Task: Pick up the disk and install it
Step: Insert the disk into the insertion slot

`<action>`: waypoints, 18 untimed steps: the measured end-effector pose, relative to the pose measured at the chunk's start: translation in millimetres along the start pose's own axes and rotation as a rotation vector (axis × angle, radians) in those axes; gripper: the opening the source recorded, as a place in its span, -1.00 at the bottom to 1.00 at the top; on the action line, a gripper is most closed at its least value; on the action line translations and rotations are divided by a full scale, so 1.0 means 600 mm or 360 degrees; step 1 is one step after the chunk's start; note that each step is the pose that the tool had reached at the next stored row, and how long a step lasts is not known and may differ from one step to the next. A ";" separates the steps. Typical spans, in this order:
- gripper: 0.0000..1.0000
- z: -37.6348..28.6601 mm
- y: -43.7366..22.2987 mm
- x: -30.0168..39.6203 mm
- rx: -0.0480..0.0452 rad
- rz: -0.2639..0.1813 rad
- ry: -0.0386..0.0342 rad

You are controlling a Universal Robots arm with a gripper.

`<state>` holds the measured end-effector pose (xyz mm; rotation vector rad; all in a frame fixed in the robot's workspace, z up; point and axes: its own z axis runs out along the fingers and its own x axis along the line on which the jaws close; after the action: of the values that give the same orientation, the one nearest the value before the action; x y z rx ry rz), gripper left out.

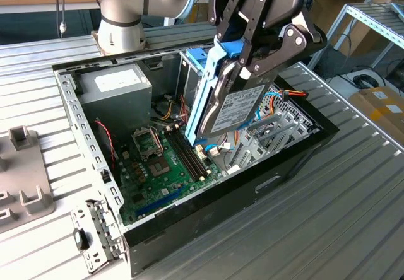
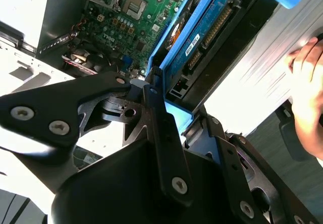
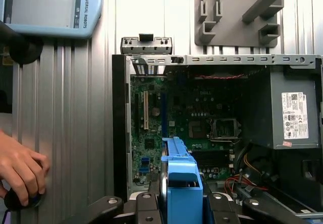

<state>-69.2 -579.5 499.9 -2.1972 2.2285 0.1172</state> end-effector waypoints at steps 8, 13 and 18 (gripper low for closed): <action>-0.26 0.000 -0.011 0.003 0.0000 0.0000 0.0000; -0.26 0.000 -0.016 0.003 0.0000 0.0000 0.0000; -0.26 0.000 -0.023 0.003 0.0000 0.0000 0.0000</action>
<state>-55.8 -581.6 499.0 -2.1973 2.2286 0.1172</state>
